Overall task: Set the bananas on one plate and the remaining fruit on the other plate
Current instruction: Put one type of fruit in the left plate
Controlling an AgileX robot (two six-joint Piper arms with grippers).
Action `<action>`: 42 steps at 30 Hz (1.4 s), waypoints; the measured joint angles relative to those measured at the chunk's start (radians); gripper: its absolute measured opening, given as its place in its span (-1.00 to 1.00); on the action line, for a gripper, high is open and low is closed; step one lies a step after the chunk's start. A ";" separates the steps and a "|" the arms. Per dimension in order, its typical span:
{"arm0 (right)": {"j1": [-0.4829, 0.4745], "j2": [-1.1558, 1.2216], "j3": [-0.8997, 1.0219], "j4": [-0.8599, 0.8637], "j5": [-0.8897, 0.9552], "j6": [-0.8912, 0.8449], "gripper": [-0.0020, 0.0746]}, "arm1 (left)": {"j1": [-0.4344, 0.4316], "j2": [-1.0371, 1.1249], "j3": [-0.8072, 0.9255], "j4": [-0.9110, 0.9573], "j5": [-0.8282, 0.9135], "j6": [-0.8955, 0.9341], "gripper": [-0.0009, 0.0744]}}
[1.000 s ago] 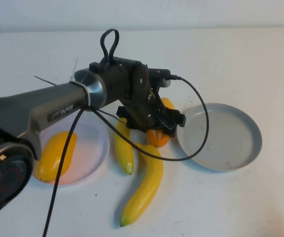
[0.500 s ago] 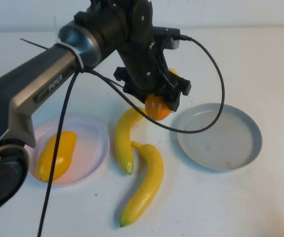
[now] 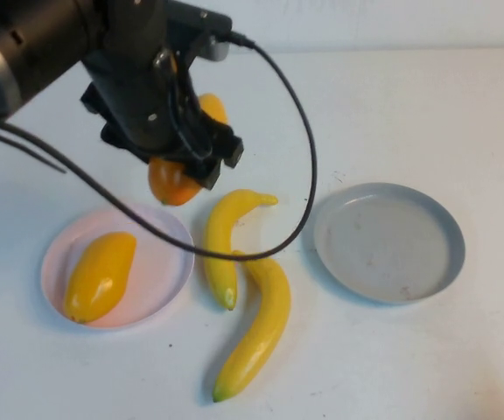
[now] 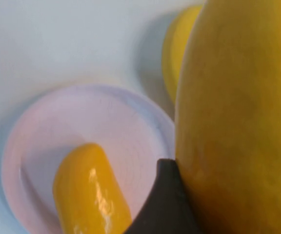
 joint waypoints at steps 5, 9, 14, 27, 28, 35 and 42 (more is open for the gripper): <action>0.000 0.000 0.000 0.000 0.000 0.000 -0.99 | 0.013 -0.038 0.169 0.011 0.002 -0.029 0.36; 0.000 0.000 0.000 0.000 0.000 0.000 -0.99 | 0.015 -0.023 0.259 0.020 -0.009 -0.051 0.36; 0.000 0.000 0.000 0.001 0.000 0.000 -0.99 | 0.017 -0.003 0.323 0.085 -0.072 -0.089 0.36; 0.000 0.000 0.000 0.001 0.000 0.000 -0.99 | 0.061 0.127 0.335 0.118 -0.125 -0.094 0.41; 0.000 0.000 0.000 0.001 0.000 0.000 -0.99 | 0.063 0.133 0.335 0.118 -0.125 -0.094 0.47; 0.000 0.000 0.000 0.001 0.000 0.000 -0.99 | 0.065 0.141 0.318 0.112 -0.106 -0.093 0.79; 0.000 0.000 0.000 0.001 0.000 0.000 -0.99 | 0.065 0.068 0.265 0.040 -0.077 -0.045 0.62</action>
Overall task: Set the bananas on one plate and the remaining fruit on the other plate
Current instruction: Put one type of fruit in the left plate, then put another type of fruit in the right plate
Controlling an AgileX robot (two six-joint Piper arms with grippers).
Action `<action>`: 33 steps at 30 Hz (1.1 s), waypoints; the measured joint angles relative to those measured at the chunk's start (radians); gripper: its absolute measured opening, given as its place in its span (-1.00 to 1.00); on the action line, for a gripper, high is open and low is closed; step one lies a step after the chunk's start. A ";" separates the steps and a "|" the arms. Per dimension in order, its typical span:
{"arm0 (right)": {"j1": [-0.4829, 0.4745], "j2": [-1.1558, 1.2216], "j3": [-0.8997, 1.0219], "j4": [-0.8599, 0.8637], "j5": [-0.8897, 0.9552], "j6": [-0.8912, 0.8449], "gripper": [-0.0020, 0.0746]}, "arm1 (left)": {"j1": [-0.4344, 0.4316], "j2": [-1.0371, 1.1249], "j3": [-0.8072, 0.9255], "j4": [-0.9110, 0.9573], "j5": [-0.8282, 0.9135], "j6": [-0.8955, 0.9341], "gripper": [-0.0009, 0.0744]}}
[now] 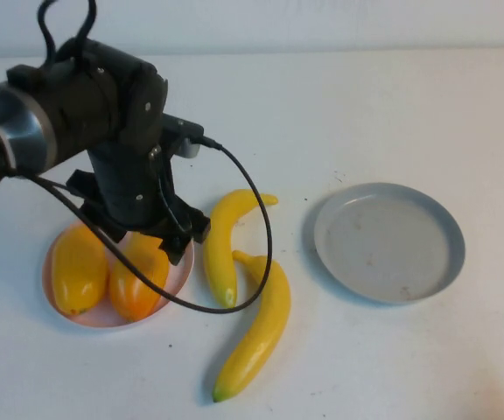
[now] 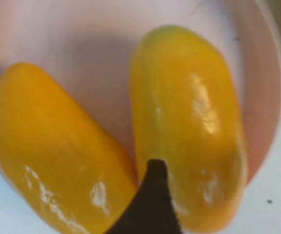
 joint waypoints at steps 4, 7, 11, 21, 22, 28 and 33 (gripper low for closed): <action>0.000 0.000 0.000 0.000 0.000 0.000 -0.99 | 0.000 -0.088 0.000 0.005 0.010 0.002 0.01; 0.000 0.000 0.000 0.000 0.000 0.000 -0.99 | 0.000 -0.162 0.000 0.006 0.011 0.002 -0.59; 0.000 0.000 0.000 0.000 0.000 0.000 -0.99 | 0.000 -0.284 0.000 0.006 0.006 0.004 -0.91; 0.000 0.000 0.000 0.000 0.000 0.000 -0.99 | 0.000 -0.668 0.245 0.002 -0.205 0.004 -0.98; 0.000 0.000 0.000 0.000 0.000 0.000 -0.99 | 0.000 -0.704 0.289 0.002 -0.234 0.002 -0.98; 0.000 0.000 0.000 0.000 0.000 0.000 -0.99 | 0.000 -0.968 0.601 -0.002 -0.405 -0.023 -0.98; 0.000 0.000 0.000 0.000 0.000 0.000 -0.99 | 0.000 -1.192 0.754 0.027 -0.420 -0.039 -0.98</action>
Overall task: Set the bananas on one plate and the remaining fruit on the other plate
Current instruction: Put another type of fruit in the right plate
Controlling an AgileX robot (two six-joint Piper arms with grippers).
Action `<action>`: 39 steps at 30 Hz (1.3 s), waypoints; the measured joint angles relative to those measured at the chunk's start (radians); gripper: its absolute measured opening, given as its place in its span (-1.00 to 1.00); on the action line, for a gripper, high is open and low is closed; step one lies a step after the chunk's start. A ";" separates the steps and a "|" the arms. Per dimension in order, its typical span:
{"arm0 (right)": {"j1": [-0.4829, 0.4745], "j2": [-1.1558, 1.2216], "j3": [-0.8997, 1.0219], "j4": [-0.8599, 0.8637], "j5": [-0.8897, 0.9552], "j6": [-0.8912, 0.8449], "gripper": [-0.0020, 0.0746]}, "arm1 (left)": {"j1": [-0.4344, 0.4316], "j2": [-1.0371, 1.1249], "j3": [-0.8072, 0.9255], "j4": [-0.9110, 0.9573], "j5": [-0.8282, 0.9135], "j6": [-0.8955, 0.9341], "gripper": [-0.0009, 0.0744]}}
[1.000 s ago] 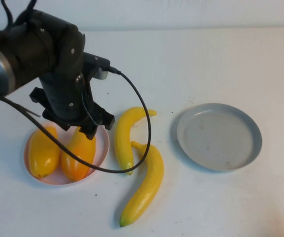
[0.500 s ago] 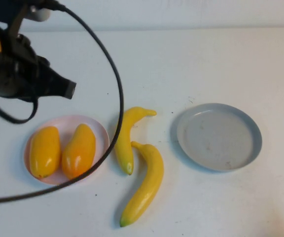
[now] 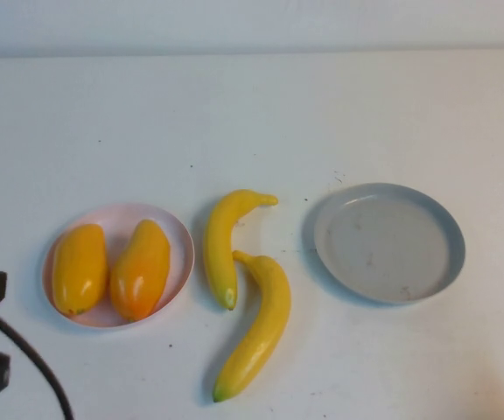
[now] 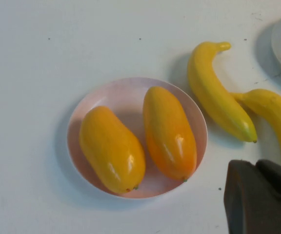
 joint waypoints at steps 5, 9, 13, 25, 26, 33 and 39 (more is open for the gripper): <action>0.000 0.000 0.000 0.000 0.000 0.000 -0.99 | 0.000 -0.103 0.035 -0.002 0.002 -0.006 -0.98; 0.000 0.000 0.000 0.000 0.000 0.000 -0.99 | 0.000 -0.146 0.087 -0.002 -0.109 0.067 -0.98; 0.000 0.000 0.000 0.000 0.000 0.000 -0.99 | 0.000 -0.194 0.237 -0.006 -0.391 0.089 -0.99; 0.000 0.000 0.000 0.000 0.000 0.000 -0.99 | 0.212 -0.484 0.635 -0.103 -0.810 0.214 -0.99; 0.000 0.000 0.000 0.000 0.000 0.000 -0.99 | 0.253 -0.521 0.652 -0.108 -0.810 0.214 -0.99; 0.000 0.000 0.000 0.000 0.000 0.000 -0.99 | 0.445 -0.630 0.731 -0.180 -0.757 0.187 -0.99; 0.000 0.000 0.001 0.000 0.000 0.000 -0.99 | 0.452 -0.633 0.733 -0.158 -0.539 0.173 -0.99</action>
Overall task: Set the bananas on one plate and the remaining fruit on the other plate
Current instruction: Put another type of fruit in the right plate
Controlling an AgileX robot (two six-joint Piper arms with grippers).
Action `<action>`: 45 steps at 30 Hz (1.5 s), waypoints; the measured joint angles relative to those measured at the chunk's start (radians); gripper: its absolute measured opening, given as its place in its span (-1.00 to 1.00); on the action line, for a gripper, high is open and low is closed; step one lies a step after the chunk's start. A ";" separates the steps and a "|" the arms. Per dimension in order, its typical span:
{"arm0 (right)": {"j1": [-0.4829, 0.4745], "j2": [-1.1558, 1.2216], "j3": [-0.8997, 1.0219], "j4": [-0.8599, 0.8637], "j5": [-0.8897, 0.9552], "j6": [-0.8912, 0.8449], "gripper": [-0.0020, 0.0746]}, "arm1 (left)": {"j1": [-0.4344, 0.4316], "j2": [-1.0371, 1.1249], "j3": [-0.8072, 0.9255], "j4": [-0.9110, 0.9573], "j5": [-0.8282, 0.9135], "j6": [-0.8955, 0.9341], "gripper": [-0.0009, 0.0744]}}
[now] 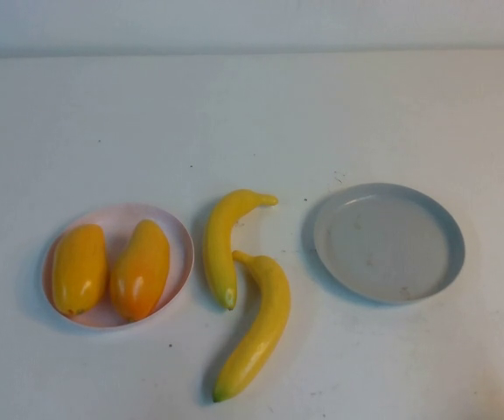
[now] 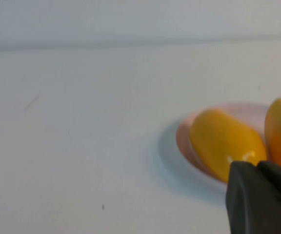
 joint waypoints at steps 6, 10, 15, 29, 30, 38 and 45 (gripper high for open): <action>0.000 0.000 0.000 0.000 0.000 0.000 -0.99 | 0.000 0.000 0.002 0.016 0.167 0.000 -0.99; 0.000 0.000 0.000 0.000 0.000 0.000 -0.99 | 0.000 0.000 0.002 0.016 0.167 0.000 -0.99; 0.000 0.000 0.000 0.000 0.000 0.000 -0.99 | 0.000 0.000 0.002 0.016 0.167 0.000 -0.99; 0.000 0.000 0.000 0.002 0.000 0.000 -0.99 | 0.000 0.000 0.002 0.017 0.169 0.000 -0.99; 0.000 0.000 0.000 0.002 0.000 0.000 -0.99 | 0.000 0.000 0.002 0.017 0.169 0.000 -0.99; 0.000 0.000 0.000 0.117 -0.108 0.000 -0.99 | 0.000 0.000 0.002 0.019 0.169 0.000 -0.99; 0.000 0.000 0.000 0.438 -0.335 0.000 -0.99 | 0.000 0.000 0.002 0.019 0.171 0.000 -0.99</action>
